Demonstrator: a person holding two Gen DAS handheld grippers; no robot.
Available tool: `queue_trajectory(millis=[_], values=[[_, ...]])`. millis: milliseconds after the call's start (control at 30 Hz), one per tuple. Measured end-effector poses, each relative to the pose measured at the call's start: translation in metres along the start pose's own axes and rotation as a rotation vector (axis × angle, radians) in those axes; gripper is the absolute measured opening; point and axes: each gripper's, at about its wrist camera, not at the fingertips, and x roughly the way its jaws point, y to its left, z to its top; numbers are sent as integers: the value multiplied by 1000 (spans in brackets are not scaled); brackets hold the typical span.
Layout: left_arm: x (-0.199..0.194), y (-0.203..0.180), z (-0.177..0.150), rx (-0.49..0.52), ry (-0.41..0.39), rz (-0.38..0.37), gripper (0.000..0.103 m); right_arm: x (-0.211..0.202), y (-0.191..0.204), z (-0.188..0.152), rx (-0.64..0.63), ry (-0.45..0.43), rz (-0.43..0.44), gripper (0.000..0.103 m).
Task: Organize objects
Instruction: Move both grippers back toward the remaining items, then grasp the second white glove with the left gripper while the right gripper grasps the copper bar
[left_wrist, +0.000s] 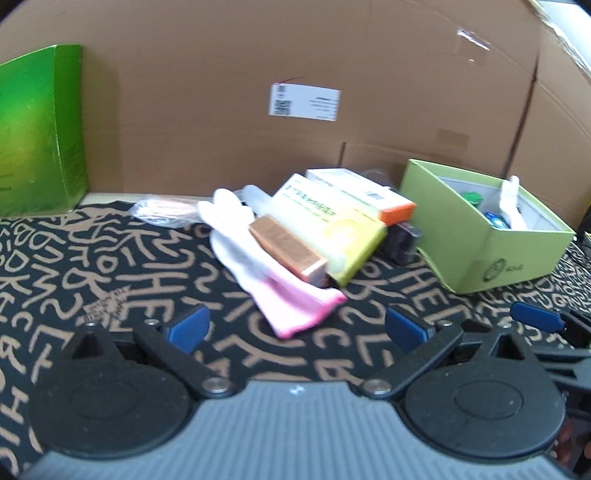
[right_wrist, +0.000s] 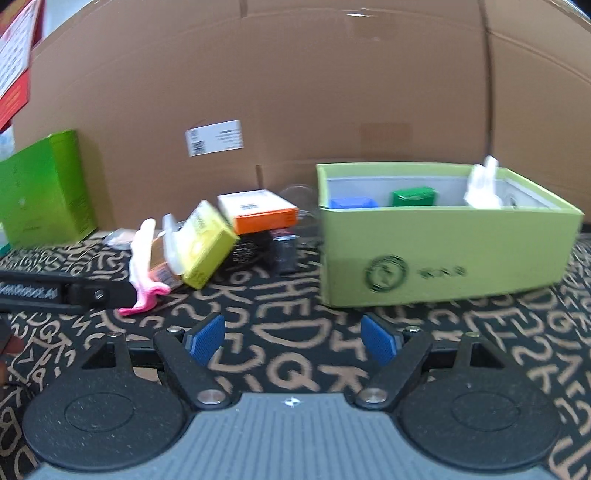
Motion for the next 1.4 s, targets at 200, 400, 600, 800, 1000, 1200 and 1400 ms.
queue_trajectory(millis=[200, 400, 600, 800, 1000, 1200, 1400], values=[[32, 19, 20, -47, 53, -23, 100, 6, 24, 8, -61, -26, 17, 84], [66, 27, 31, -57, 129, -102, 49, 10, 36, 11, -75, -7, 39, 78], [57, 38, 27, -33, 157, -155, 14, 20, 55, 16, -117, 17, 104, 64], [7, 63, 8, 17, 158, -157, 14, 37, 75, 21, -162, 44, 171, 57], [-17, 82, -9, 22, 162, -125, 23, 70, 99, 32, -191, 58, 198, 55], [-19, 85, -6, 21, 136, -126, 36, 100, 110, 43, -213, 45, 144, 54], [-10, 83, -2, 6, 131, -108, 52, 94, 112, 39, -207, 86, 173, 39]])
